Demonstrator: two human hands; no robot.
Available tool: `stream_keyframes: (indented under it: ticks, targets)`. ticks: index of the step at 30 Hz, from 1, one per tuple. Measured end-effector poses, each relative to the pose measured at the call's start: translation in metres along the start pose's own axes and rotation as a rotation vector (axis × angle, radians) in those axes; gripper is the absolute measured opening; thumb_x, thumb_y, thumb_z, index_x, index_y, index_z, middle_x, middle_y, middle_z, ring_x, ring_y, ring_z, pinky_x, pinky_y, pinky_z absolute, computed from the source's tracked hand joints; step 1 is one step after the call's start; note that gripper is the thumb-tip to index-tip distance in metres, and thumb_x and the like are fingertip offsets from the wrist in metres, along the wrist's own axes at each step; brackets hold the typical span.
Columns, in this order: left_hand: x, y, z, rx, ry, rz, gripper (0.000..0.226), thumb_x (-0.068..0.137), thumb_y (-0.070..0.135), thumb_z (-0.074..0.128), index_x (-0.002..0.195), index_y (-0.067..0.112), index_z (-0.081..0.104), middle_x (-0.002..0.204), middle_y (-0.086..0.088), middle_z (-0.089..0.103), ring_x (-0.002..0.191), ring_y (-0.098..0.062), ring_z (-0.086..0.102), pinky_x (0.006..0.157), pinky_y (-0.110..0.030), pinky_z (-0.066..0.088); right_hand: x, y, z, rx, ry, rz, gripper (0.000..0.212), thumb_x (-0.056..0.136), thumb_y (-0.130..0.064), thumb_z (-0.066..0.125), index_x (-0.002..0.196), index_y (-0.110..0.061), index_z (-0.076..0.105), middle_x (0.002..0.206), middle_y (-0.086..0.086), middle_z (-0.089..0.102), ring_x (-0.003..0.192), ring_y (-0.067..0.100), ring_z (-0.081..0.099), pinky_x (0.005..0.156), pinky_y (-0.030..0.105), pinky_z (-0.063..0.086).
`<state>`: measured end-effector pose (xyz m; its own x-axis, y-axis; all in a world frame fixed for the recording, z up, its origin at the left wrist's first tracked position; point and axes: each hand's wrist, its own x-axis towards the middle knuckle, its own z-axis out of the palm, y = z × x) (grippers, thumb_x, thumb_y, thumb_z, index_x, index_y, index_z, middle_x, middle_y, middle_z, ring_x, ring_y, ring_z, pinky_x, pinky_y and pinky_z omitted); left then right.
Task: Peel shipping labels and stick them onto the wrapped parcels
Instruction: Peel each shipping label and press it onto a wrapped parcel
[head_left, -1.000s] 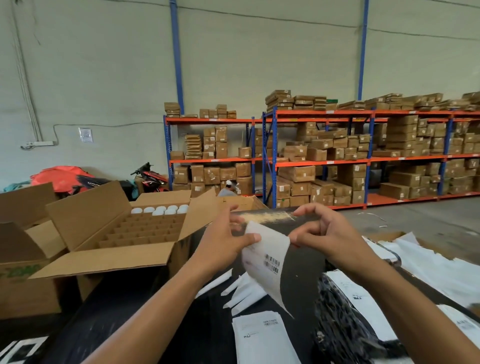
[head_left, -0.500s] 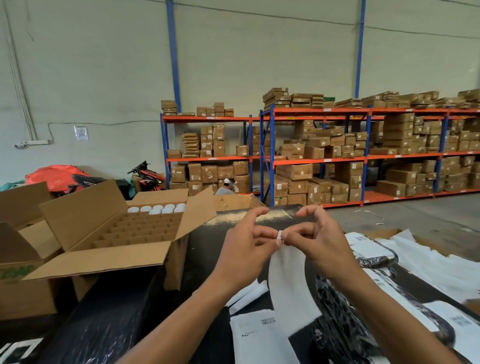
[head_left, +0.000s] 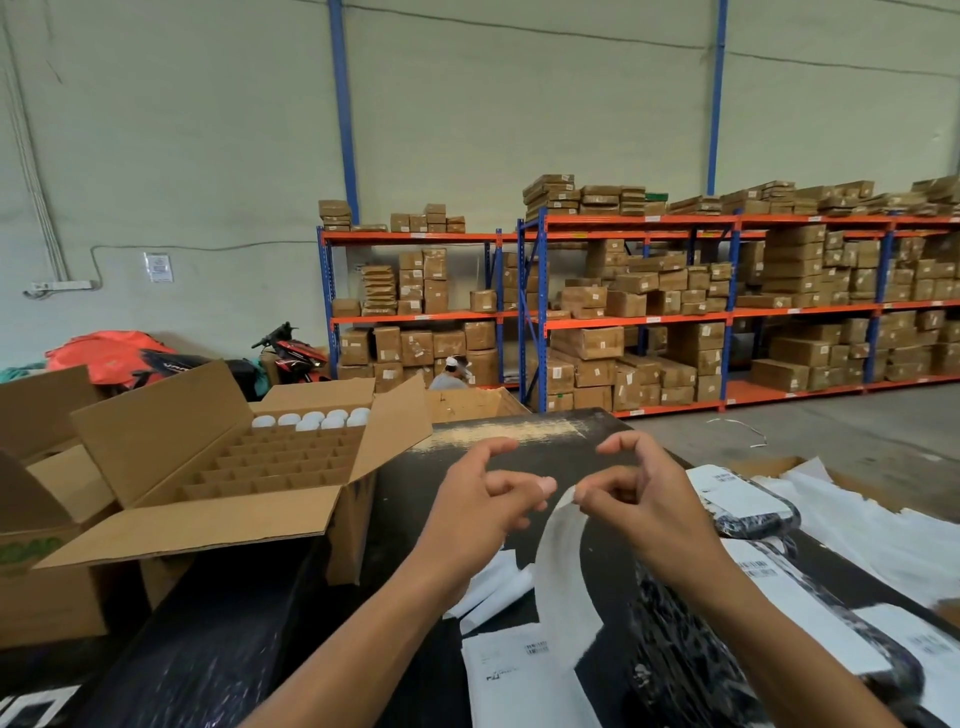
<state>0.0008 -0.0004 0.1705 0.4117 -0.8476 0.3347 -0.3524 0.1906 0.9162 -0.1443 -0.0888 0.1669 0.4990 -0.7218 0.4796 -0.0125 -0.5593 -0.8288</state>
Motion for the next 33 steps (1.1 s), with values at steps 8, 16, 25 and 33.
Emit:
stream_keyframes:
  ticks: [8, 16, 25, 33]
  targets:
    - [-0.001, -0.006, 0.004, 0.044, 0.004, 0.030, 0.049, 0.087, 0.011, 0.066, 0.130, 0.023, 0.046, 0.086, 0.003, 0.076, 0.086, -0.010, 0.070, 0.095, -0.037, 0.052, 0.002, 0.004, 0.005, -0.009, -0.037, -0.009, 0.036, 0.079, -0.009, 0.071, 0.099, -0.027, 0.047, 0.078, 0.003, 0.075, 0.076, 0.021, 0.068, 0.079, 0.040, 0.053]
    - [0.007, -0.006, -0.003, -0.088, 0.116, 0.015, 0.038, 0.089, 0.011, 0.064, 0.123, 0.022, 0.049, 0.080, -0.001, 0.075, 0.077, -0.007, 0.069, 0.072, -0.018, 0.051, 0.004, 0.013, 0.002, 0.016, -0.006, 0.071, 0.030, 0.084, -0.022, 0.067, 0.107, -0.026, 0.048, 0.079, 0.002, 0.075, 0.082, 0.010, 0.069, 0.091, 0.038, 0.051]
    - [0.013, -0.012, -0.004, -0.173, 0.121, -0.049, 0.037, 0.088, 0.007, 0.064, 0.120, 0.020, 0.051, 0.086, -0.006, 0.075, 0.088, -0.020, 0.070, 0.084, -0.036, 0.057, 0.013, 0.012, 0.017, 0.010, -0.008, 0.079, 0.033, 0.085, -0.018, 0.068, 0.113, -0.020, 0.050, 0.065, -0.003, 0.069, 0.065, -0.002, 0.063, 0.072, 0.025, 0.045]
    - [0.034, -0.055, -0.046, -0.400, 0.483, -0.244, 0.046, 0.087, -0.003, 0.062, 0.129, 0.005, 0.046, 0.097, -0.013, 0.068, 0.089, -0.024, 0.068, 0.078, -0.034, 0.057, 0.010, 0.031, 0.011, -0.045, 0.047, 0.267, 0.035, 0.085, -0.018, 0.067, 0.115, -0.018, 0.048, 0.074, 0.002, 0.072, 0.081, 0.013, 0.066, 0.074, 0.028, 0.047]
